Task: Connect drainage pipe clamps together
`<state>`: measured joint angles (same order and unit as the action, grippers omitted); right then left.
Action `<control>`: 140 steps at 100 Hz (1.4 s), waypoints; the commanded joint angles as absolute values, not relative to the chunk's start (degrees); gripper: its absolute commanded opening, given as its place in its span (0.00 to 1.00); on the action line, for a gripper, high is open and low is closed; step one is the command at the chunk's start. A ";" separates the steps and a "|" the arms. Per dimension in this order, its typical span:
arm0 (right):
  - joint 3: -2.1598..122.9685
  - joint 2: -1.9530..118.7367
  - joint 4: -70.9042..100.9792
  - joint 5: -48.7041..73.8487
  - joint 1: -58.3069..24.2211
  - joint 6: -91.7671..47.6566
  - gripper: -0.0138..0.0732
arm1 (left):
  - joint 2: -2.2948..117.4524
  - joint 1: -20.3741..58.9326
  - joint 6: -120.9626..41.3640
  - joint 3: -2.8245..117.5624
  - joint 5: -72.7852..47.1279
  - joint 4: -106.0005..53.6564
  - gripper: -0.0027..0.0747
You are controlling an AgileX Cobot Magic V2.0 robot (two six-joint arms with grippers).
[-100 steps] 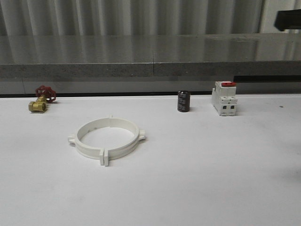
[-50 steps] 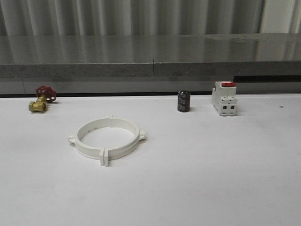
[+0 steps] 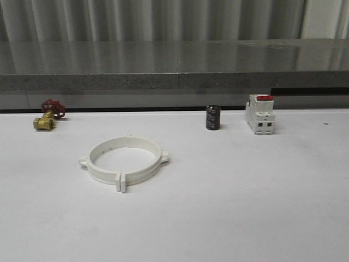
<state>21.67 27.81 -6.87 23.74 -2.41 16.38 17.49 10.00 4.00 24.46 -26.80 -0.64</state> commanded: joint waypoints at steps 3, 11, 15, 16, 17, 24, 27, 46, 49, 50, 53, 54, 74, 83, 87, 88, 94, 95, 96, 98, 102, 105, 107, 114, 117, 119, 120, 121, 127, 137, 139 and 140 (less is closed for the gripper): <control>18.67 23.21 -8.90 12.95 -2.06 15.72 0.09 | 17.87 10.00 4.00 25.85 -22.43 -0.76 0.01; 15.84 19.98 -10.01 9.99 -2.06 15.72 0.09 | 17.87 10.00 4.00 25.85 -22.43 -0.76 0.01; 14.42 18.34 -10.94 8.72 -2.06 15.72 0.09 | 17.87 10.00 4.00 25.85 -22.43 -0.76 0.01; 14.16 18.06 -11.26 8.51 -2.06 15.72 0.09 | 17.87 10.00 4.00 25.85 -22.43 -0.76 0.01; 13.62 17.51 -11.40 8.04 -2.06 15.72 0.09 | 17.87 10.00 4.00 25.85 -22.43 -0.76 0.01; 11.01 14.86 -12.26 5.78 -2.06 15.72 0.09 | 17.87 10.00 4.00 25.85 -22.43 -0.76 0.01; 10.05 13.79 -12.33 5.18 -2.06 15.72 0.09 | 17.87 10.00 4.00 25.85 -22.43 -0.76 0.01; 3.58 9.04 -9.89 -1.41 -2.06 9.99 0.09 | 17.87 10.00 4.00 25.85 -22.43 -0.76 0.01; 2.75 8.57 -8.00 -2.38 -2.06 8.76 0.09 | 17.87 10.00 4.00 25.85 -22.43 -0.76 0.01; 2.37 8.34 -7.62 -2.82 -2.06 8.42 0.09 | 17.87 10.00 4.00 25.85 -22.43 -0.76 0.01; 1.66 7.83 -6.34 -3.50 -2.06 7.11 0.09 | 17.87 10.00 4.00 25.85 -22.43 -0.76 0.01; 1.51 7.56 -5.78 -3.62 -2.06 6.92 0.09 | 17.87 10.00 4.00 25.85 -22.43 -0.76 0.01; -0.60 2.72 -2.71 -1.50 -2.06 5.26 0.09 | 17.87 10.00 4.00 25.85 -22.43 -0.76 0.01; -0.65 -0.74 -2.71 0.00 -2.06 5.26 0.09 | 17.87 10.00 4.00 25.85 -22.43 -0.76 0.01; -0.65 -1.97 -2.71 0.78 -1.99 5.26 0.09 | 17.87 10.00 4.00 25.85 -22.43 -0.76 0.01; -0.65 -1.89 -2.71 0.79 -1.99 5.26 0.09 | 17.87 10.00 4.00 25.85 -22.33 -0.76 0.01; -0.65 -1.66 -2.71 1.05 -1.99 5.26 0.09 | 17.87 10.00 4.00 25.85 -22.33 -0.76 0.01; -0.65 -1.73 -2.71 1.21 -1.94 5.26 0.09 | 17.87 10.00 4.00 25.85 -22.33 -0.76 0.01; -0.65 -1.73 -2.71 1.28 -1.94 5.26 0.09 | 17.87 10.00 4.00 25.85 -22.33 -0.76 0.01; -0.65 -1.73 -2.71 1.35 -1.94 5.26 0.09 | 17.87 10.00 4.00 25.85 -22.33 -0.76 0.01; -0.65 -1.73 -2.71 1.55 -1.94 5.26 0.08 | 17.87 10.00 4.00 25.85 -22.33 -0.76 0.01; -0.60 -1.73 -2.71 1.55 -1.94 5.26 0.08 | 17.87 10.00 4.00 25.85 -22.33 -0.76 0.01; -0.60 -1.73 -2.71 1.55 -1.94 5.26 0.08 | 17.87 10.00 4.00 25.85 -22.33 -0.76 0.01; -0.60 -1.73 -2.71 1.55 -1.94 5.26 0.08 | 17.87 10.00 4.00 25.85 -22.33 -0.76 0.01; -0.60 -1.73 -2.71 1.55 -1.94 5.26 0.08 | 17.87 10.00 4.00 25.85 -22.33 -0.76 0.01; -0.60 -1.73 -2.71 1.55 -1.94 5.26 0.08 | 17.87 10.00 4.00 25.85 -22.33 -0.76 0.01; -0.60 -1.73 -2.71 1.55 -1.94 5.26 0.08 | 17.87 10.00 4.00 25.85 -22.33 -0.76 0.01; -0.60 -1.73 -2.71 1.55 -1.94 5.26 0.08 | 17.87 10.00 4.00 25.85 -22.33 -0.76 0.01; -0.60 -1.73 -2.71 1.55 -1.94 5.26 0.08 | 17.87 10.00 4.00 25.85 -22.33 -0.76 0.01; -0.60 -1.73 -2.71 1.55 -1.94 5.26 0.08 | 17.87 10.00 4.00 25.85 -22.33 -0.76 0.01; -0.60 -1.73 -2.71 1.55 -1.94 5.26 0.08 | 17.87 10.00 4.00 25.85 -22.33 -0.76 0.01; -0.60 -1.73 -2.71 1.55 -1.94 5.26 0.08 | 17.87 10.00 4.00 25.85 -22.33 -0.76 0.01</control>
<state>-1.50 -0.59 -2.92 5.48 -2.24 5.93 17.43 10.00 4.00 24.37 -26.76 -0.64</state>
